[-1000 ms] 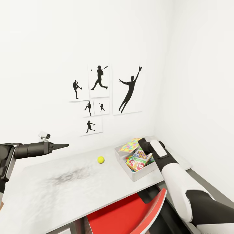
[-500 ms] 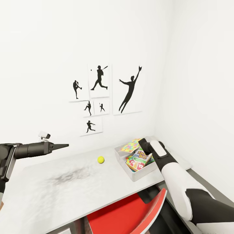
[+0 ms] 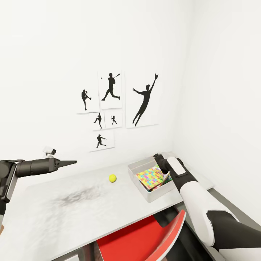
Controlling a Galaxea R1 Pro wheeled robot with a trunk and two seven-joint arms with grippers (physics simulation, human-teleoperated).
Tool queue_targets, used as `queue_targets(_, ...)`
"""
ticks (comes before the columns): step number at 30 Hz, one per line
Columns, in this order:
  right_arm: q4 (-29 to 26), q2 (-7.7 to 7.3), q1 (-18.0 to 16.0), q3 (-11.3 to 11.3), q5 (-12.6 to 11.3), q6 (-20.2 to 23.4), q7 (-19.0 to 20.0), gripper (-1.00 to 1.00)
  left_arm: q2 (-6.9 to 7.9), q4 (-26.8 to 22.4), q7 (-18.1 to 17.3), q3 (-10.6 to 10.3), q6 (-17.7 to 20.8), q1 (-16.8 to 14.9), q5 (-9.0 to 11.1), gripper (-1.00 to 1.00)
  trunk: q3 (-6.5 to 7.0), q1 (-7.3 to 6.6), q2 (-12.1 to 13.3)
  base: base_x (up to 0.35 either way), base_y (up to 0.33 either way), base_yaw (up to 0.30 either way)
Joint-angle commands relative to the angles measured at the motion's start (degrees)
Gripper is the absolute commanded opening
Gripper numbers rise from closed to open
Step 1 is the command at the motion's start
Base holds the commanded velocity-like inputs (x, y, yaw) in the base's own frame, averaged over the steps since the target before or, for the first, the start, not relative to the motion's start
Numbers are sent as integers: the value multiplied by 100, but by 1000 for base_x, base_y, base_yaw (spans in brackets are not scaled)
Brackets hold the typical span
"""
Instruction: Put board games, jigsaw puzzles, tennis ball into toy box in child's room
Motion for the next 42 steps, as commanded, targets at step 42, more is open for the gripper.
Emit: queue_targets(42, -1231, 45, 0, 158, 7, 1649, -141, 100, 11, 0, -17, 0, 61, 1, -7, 100, -3, 2, -5, -15, 7, 2)
